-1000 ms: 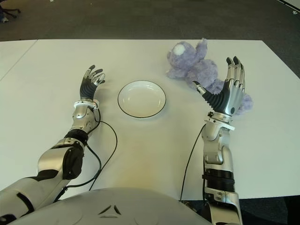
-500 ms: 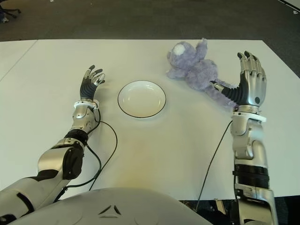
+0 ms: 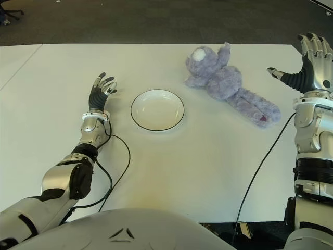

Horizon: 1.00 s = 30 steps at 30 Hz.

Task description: Put the doll into the plate.

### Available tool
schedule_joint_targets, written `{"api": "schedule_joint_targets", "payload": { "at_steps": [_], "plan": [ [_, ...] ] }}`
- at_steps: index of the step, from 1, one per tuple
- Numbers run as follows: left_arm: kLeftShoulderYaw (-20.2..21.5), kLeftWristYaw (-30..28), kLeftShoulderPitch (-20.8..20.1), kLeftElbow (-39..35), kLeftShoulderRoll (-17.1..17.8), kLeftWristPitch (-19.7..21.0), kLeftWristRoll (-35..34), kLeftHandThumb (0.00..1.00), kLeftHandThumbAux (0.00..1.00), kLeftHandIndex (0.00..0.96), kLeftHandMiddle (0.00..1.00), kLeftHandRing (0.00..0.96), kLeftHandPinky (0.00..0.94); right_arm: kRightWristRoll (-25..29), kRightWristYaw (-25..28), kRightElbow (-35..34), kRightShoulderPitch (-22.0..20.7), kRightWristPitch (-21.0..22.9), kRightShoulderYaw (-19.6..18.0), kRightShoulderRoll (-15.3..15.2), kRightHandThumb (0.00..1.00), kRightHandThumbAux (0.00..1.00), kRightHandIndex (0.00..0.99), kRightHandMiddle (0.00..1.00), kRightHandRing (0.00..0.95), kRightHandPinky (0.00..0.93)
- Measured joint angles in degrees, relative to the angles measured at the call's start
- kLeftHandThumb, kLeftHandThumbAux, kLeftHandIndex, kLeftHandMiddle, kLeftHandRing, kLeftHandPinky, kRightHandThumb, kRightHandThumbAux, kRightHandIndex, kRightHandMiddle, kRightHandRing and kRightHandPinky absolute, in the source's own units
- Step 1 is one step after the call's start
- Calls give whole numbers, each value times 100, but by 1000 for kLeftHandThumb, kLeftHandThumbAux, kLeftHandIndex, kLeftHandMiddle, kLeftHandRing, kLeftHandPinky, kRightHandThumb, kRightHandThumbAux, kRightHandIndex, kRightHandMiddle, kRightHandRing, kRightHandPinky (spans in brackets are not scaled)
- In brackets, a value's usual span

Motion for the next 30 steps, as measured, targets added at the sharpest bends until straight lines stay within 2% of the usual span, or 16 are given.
{"api": "schedule_joint_targets", "payload": {
  "at_steps": [3, 4, 5, 16, 19, 30],
  "plan": [
    [4, 0, 0, 1, 0, 0, 0, 44, 641, 114, 232, 263, 289, 31, -24, 296, -167, -97, 43, -117, 232, 517, 56, 0, 0, 51],
    [6, 0, 0, 4, 0, -4, 0, 29, 639, 118, 238, 267, 289, 64, -44, 764, -402, -237, 163, -198, 253, 529, 61, 0, 0, 56],
    [7, 0, 1, 4, 0, -5, -1, 11, 634, 128, 248, 276, 291, 68, -53, 818, -427, -260, 181, -198, 258, 550, 57, 0, 0, 58],
    [20, 0, 5, 6, -1, -8, -4, 0, 613, 134, 244, 260, 262, 29, -65, 2314, -1307, -491, 879, -297, 255, 581, 14, 0, 0, 108],
    [19, 0, 5, 6, -1, -11, -4, 0, 614, 131, 243, 262, 282, -44, -110, 2662, -1520, -509, 1111, -297, 256, 587, 6, 0, 0, 117],
    [19, 0, 5, 6, -3, -11, -4, 0, 611, 129, 241, 259, 268, -82, -239, 3475, -1899, -601, 1802, -265, 280, 564, 0, 0, 0, 100]
  ]
}}
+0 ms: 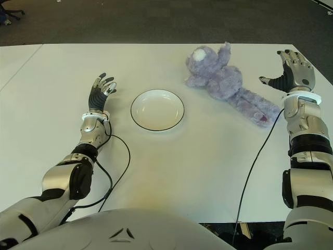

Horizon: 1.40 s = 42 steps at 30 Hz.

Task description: Put the doll into the plate.

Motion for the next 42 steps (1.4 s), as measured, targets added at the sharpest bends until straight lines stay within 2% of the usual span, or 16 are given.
{"api": "schedule_joint_targets", "payload": {
  "at_steps": [11, 19, 31, 42],
  "plan": [
    [-5, 1, 0, 0, 0, -7, 3, 0, 652, 132, 240, 264, 284, 28, -28, 436, -141, -87, 549, 419, 244, 528, 0, 0, 6, 128],
    [-19, 65, 0, 0, -1, -7, 8, 0, 646, 145, 249, 268, 281, 41, -92, 532, -146, -196, 835, 664, 287, 527, 0, 0, 0, 117],
    [-20, 106, 0, 0, -1, -10, 8, 0, 648, 159, 266, 282, 289, 33, -282, 589, -207, -198, 1131, 814, 363, 514, 0, 0, 4, 103],
    [-29, 106, 0, 0, -1, -13, 11, 0, 648, 154, 250, 270, 282, -25, -242, 629, -554, -205, 1463, 827, 385, 500, 0, 0, 0, 78]
  ]
}}
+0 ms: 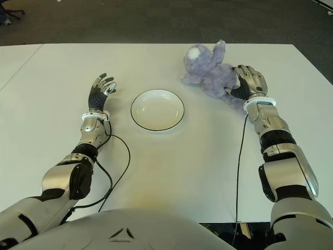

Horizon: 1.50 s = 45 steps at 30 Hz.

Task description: Put the doll into the plate.

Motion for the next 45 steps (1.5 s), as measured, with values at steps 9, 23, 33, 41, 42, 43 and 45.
{"api": "schedule_joint_targets", "payload": {
  "at_steps": [9, 23, 33, 41, 42, 43, 45],
  "plan": [
    [-20, 1, 0, 0, 0, 13, 2, 0, 672, 159, 252, 270, 281, -19, 25, -1, -322, -170, 135, -78, 381, 497, 0, 0, 0, 112],
    [-29, 35, 0, 3, -1, 25, 8, 0, 650, 164, 253, 267, 268, 22, -144, -189, -368, -345, 122, -268, 441, 520, 0, 0, 0, 120],
    [-30, 42, 0, 7, 0, 31, 10, 0, 653, 162, 247, 268, 289, 216, -379, -238, 165, -480, 73, -2, 451, 530, 0, 0, 3, 153],
    [-41, 44, 0, 7, 0, 32, 20, 0, 635, 152, 245, 275, 297, 431, -637, 160, 377, -688, 34, 434, 462, 538, 0, 0, 14, 165],
    [-41, 45, 0, 7, 0, 34, 24, 0, 633, 152, 245, 275, 297, 454, -696, 206, 386, -727, 23, 467, 463, 538, 0, 0, 14, 165],
    [-41, 46, 0, 7, 0, 36, 27, 0, 631, 152, 247, 274, 288, 477, -747, 256, 388, -763, 13, 499, 466, 539, 0, 0, 16, 171],
    [-41, 47, 0, 8, 0, 36, 39, 0, 631, 152, 247, 274, 285, 534, -841, 346, 392, -821, -5, 555, 467, 539, 0, 0, 16, 173]
  ]
}}
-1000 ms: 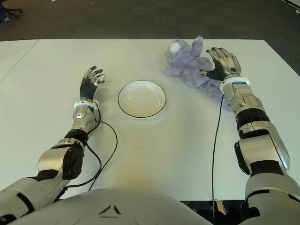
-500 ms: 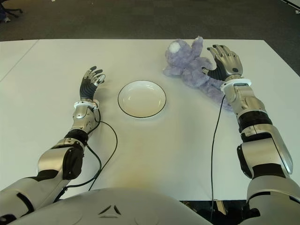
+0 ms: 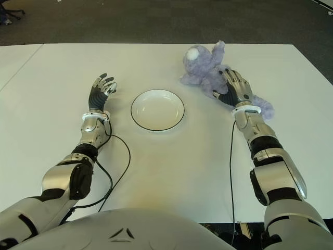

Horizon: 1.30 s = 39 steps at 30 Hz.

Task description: Put the doll into the plate.

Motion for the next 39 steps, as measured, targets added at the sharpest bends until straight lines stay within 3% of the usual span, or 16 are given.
{"api": "schedule_joint_targets", "payload": {
  "at_steps": [7, 18, 29, 39],
  "plan": [
    [2, 0, 0, 2, 0, -3, 17, 0, 631, 140, 242, 264, 266, 126, -221, 214, 4, -193, -28, 117, 439, 549, 0, 0, 53, 241],
    [0, 0, 0, 3, 0, -9, 21, 0, 626, 133, 232, 252, 266, 354, -357, 527, 4, -406, -92, 243, 443, 553, 0, 0, 24, 172],
    [-7, 0, 0, 7, -1, 1, 72, 0, 611, 151, 243, 257, 262, 473, -427, 739, -1, -549, -148, 323, 453, 554, 0, 0, 29, 207],
    [-5, 0, 0, 9, -2, 0, 80, 0, 593, 149, 253, 277, 293, 477, -566, 930, -5, -570, -133, 335, 440, 555, 0, 0, 21, 165]
  ]
}}
